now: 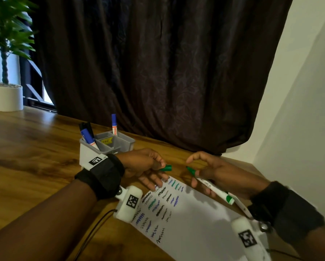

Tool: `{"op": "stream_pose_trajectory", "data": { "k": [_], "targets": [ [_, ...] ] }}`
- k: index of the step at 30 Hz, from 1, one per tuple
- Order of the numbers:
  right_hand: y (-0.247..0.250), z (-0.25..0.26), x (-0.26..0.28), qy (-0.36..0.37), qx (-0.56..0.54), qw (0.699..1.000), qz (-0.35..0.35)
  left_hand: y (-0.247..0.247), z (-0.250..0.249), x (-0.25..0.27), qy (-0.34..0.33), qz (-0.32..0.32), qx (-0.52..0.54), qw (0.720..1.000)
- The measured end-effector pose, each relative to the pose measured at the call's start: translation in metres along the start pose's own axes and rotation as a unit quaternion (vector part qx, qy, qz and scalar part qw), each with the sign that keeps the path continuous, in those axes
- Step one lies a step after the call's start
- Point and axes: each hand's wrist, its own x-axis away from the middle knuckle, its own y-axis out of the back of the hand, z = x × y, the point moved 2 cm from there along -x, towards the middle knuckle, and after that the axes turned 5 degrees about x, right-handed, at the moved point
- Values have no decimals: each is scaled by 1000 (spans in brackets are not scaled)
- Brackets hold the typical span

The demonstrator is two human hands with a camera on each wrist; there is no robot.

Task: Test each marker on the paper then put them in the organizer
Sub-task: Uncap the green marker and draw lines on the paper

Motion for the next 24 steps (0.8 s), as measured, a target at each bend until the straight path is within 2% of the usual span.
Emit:
{"op": "stream_pose_trajectory", "data": {
  "k": [3,5,7,10,13,15,18,24],
  "targets": [
    [-4,-9,16,-12,-184,982,32,-3,1,1,27,27,-38,999],
    [-10,-18,22,-28,-302,949,82,-5,2,3,45,27,-59,997],
    [-17,-25,24,-25,-361,925,115,-6,4,3,58,24,-63,996],
    [-28,-30,23,-8,-292,953,75,-5,4,3,66,17,-65,996],
    [-44,-25,24,22,-187,977,98,-5,4,3,72,11,-62,995],
    [-54,-22,24,43,-89,991,88,-4,4,2,75,7,-61,995],
    [-63,-14,25,83,0,994,73,-4,5,2,77,10,-58,995],
    [-62,-14,24,121,134,979,98,-6,4,2,76,2,-70,995]
  ]
}}
